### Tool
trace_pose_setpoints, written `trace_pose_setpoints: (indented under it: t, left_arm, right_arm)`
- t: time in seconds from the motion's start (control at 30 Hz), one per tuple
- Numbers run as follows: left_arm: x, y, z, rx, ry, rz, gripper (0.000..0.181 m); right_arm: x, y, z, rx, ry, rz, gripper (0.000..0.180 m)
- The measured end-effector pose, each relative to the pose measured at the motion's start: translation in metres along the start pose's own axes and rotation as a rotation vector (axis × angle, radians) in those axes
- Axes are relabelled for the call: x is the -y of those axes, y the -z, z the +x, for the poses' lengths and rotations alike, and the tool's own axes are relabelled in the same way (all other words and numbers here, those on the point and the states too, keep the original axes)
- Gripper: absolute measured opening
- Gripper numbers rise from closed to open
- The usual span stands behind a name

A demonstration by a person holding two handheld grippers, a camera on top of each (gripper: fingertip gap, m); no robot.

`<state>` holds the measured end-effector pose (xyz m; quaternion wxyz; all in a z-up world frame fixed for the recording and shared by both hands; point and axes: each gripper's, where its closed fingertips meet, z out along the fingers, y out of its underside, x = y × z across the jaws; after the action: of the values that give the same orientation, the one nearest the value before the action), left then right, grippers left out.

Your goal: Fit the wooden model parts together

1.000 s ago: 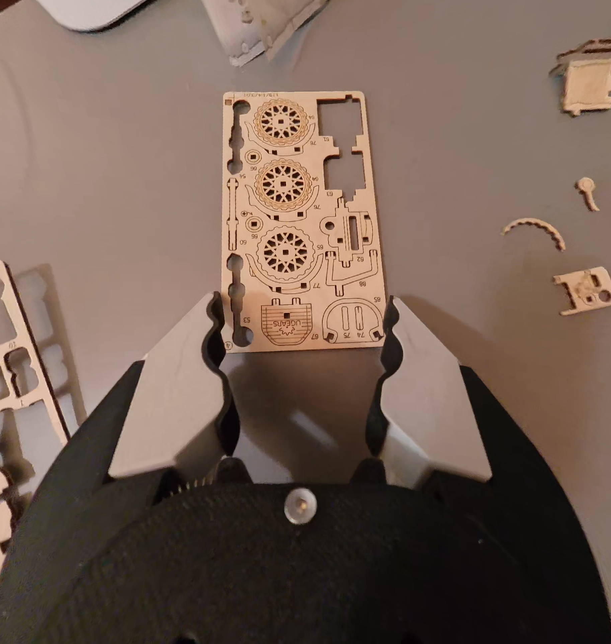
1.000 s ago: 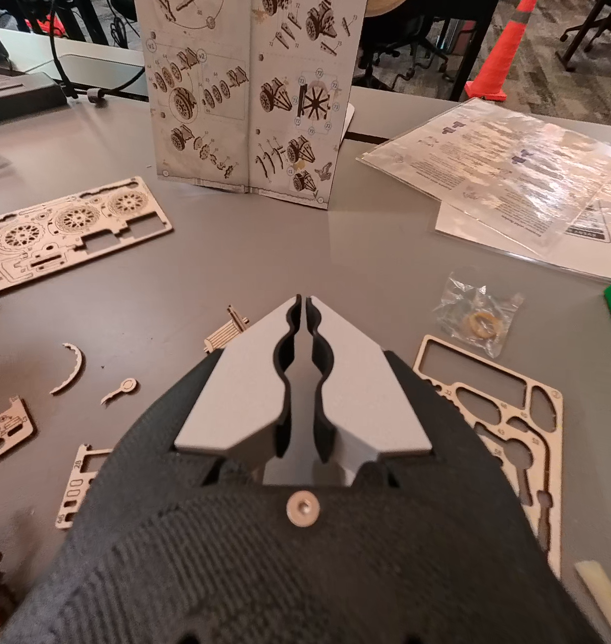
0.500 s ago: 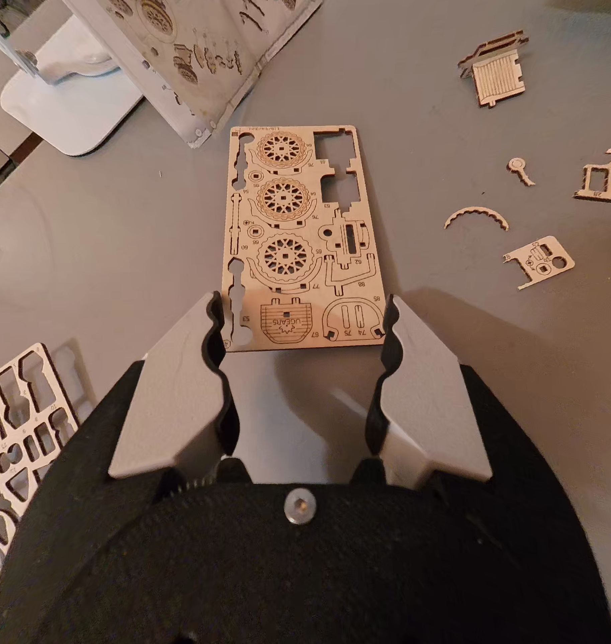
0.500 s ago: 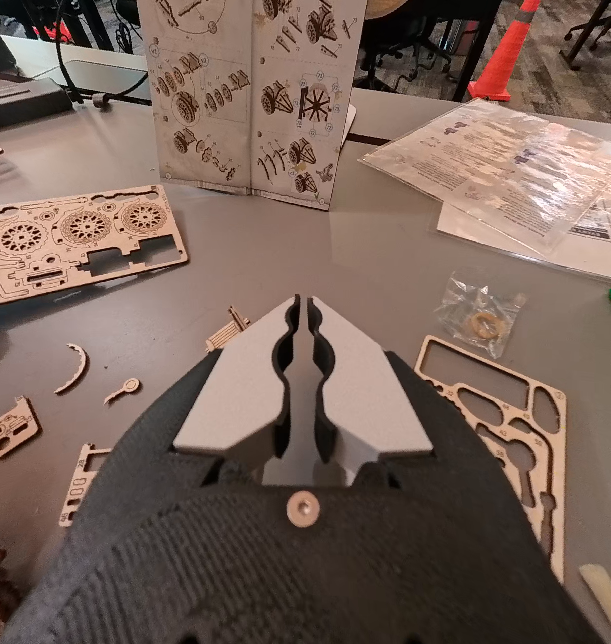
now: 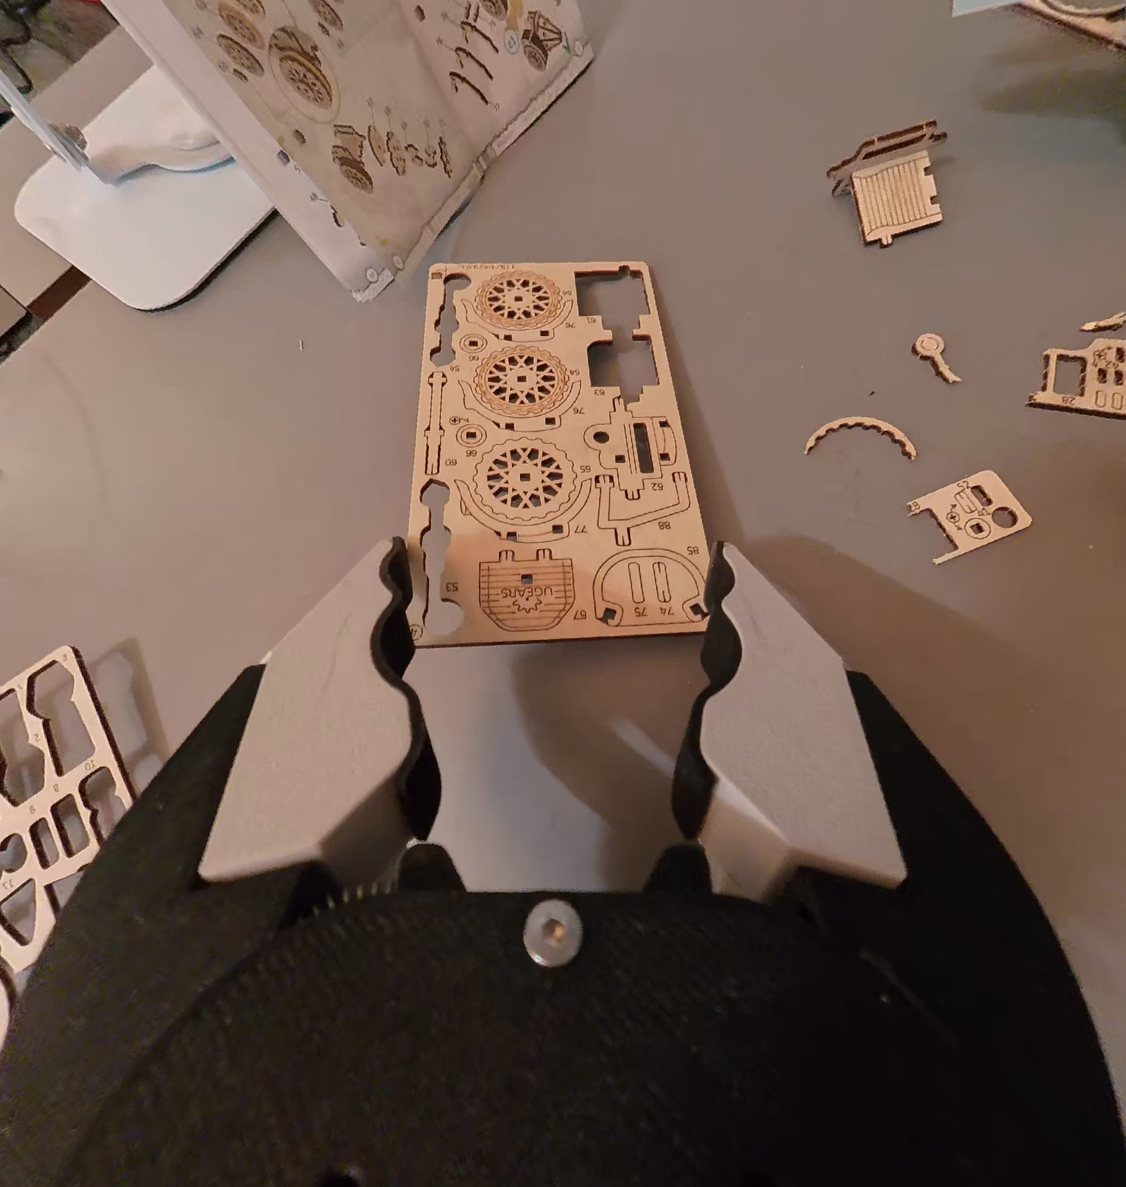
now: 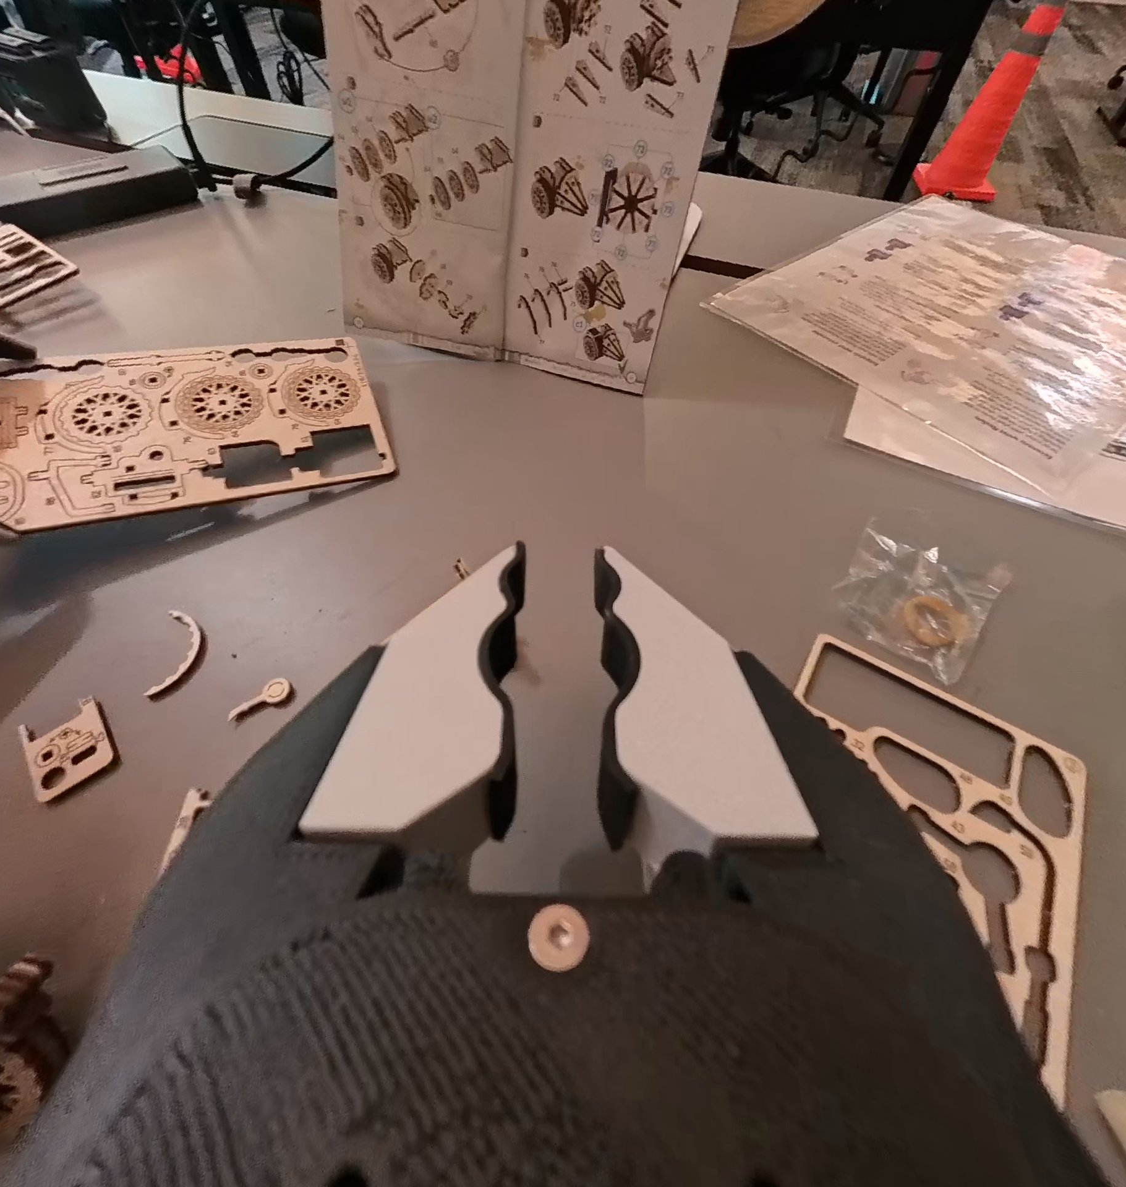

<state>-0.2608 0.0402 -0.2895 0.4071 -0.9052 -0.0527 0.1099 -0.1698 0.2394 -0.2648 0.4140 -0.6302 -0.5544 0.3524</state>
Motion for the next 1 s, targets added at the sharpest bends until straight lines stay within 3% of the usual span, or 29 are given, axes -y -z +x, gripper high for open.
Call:
trace_pose_setpoints:
  t: [0.27,1.0]
  left_arm:
    - [0.001,-0.001,0.0,-0.007,0.022,0.013,0.092]
    - [0.001,0.0,-0.002,0.006,-0.001,0.012,0.092]
  right_arm:
    - [0.001,0.001,-0.012,0.038,0.061,0.009,0.031]
    - [0.001,0.002,-0.015,0.054,0.068,0.008,0.034]
